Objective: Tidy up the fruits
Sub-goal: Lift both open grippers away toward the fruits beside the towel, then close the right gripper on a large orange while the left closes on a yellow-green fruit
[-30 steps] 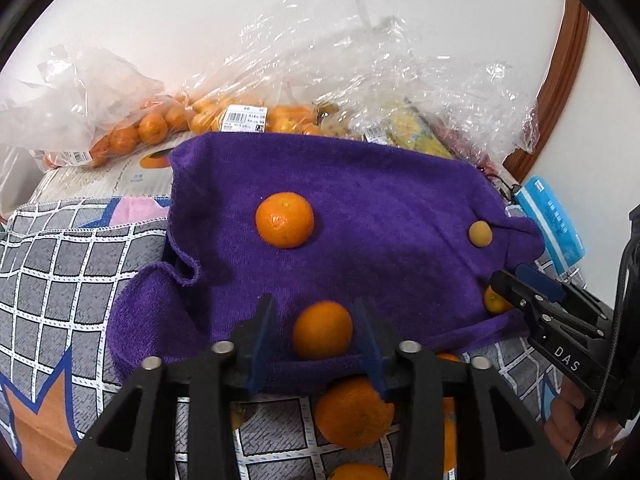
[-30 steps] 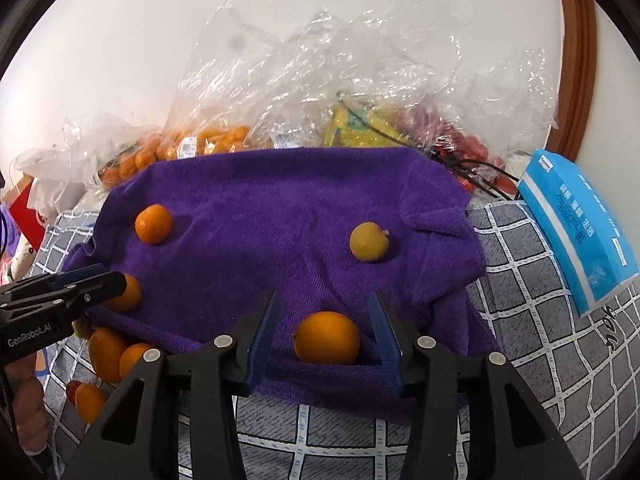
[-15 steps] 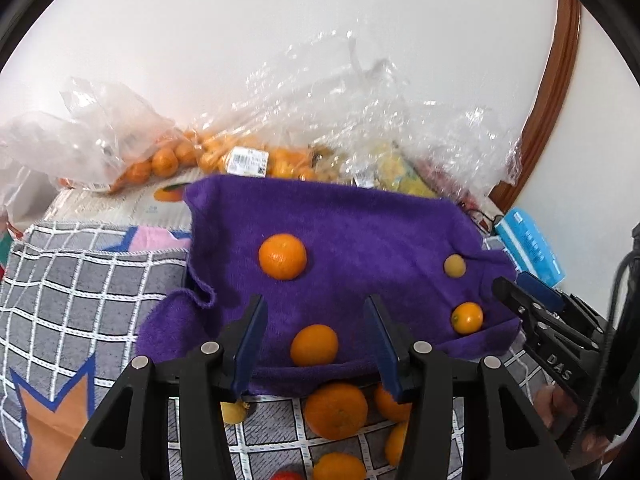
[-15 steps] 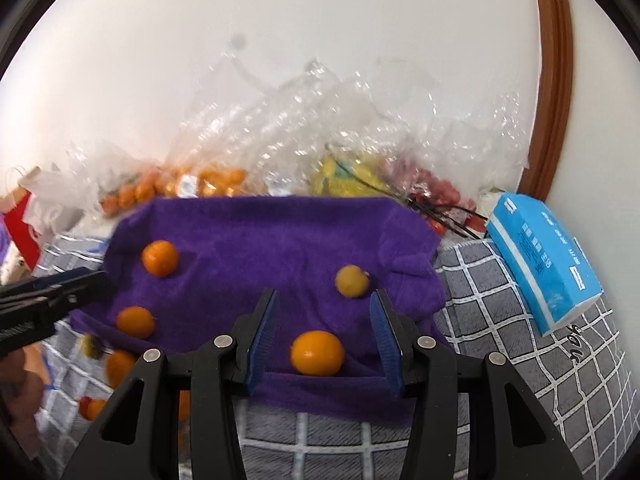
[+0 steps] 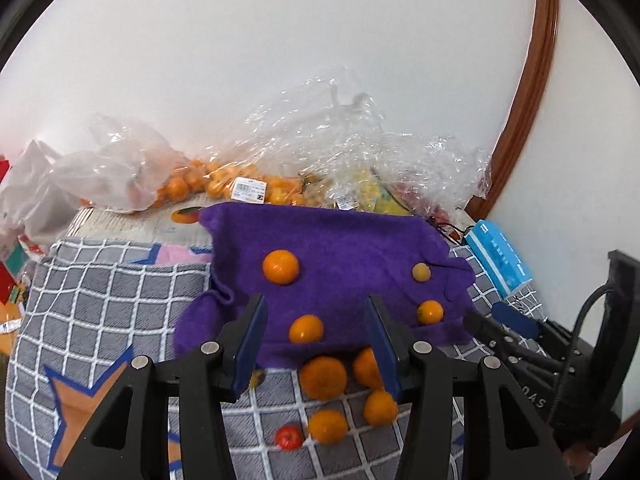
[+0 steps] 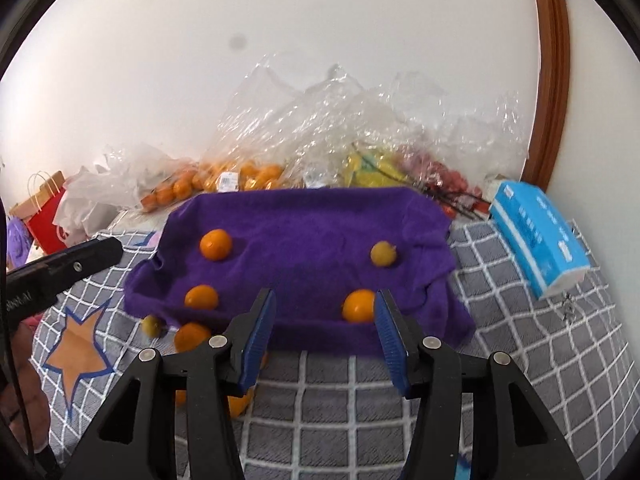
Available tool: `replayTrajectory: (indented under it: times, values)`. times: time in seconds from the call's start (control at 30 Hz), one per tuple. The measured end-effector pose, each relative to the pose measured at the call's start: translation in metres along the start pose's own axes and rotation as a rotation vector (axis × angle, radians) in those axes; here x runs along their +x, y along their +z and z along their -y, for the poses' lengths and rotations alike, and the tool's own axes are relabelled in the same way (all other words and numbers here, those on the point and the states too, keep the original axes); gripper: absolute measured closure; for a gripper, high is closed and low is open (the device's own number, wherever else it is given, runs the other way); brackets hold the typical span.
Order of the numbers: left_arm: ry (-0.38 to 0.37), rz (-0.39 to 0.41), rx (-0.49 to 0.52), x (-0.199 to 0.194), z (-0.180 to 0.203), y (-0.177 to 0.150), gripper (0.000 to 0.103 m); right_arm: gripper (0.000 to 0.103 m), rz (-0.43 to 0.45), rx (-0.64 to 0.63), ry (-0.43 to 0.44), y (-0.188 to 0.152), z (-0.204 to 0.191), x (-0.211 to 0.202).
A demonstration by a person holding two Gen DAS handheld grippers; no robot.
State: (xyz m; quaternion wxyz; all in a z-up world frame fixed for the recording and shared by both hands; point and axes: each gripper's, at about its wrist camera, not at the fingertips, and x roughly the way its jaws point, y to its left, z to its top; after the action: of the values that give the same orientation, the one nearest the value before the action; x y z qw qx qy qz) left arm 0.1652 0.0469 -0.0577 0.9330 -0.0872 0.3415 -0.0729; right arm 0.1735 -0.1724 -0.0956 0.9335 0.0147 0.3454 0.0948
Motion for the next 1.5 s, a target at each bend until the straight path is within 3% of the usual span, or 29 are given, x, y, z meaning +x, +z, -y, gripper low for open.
replayTrajectory:
  times: [0.37, 0.7, 0.87, 1.13, 1.27, 1.5]
  values:
    - [0.057, 0.000, -0.057, -0.030, -0.034, -0.023, 0.055, 0.052, -0.041, -0.014, 0.048, -0.013, -0.024, -0.009]
    - [0.120, -0.058, -0.131, -0.026, -0.078, -0.052, 0.055, 0.052, -0.118, -0.037, 0.082, -0.048, -0.046, 0.011]
    - [0.119, -0.097, -0.152, -0.016, -0.092, -0.064, 0.055, 0.063, -0.161, -0.067, 0.074, -0.063, -0.061, 0.029]
    - [0.106, -0.137, -0.169, -0.001, -0.097, -0.072, 0.055, 0.064, -0.206, -0.038, 0.108, -0.064, -0.069, 0.051]
    - [0.103, -0.164, -0.164, 0.009, -0.094, -0.073, 0.055, 0.065, -0.230, -0.060, 0.070, -0.069, -0.070, 0.061]
    - [0.103, -0.185, -0.124, 0.019, -0.081, -0.072, 0.055, 0.066, -0.179, -0.053, 0.073, -0.070, -0.053, 0.043]
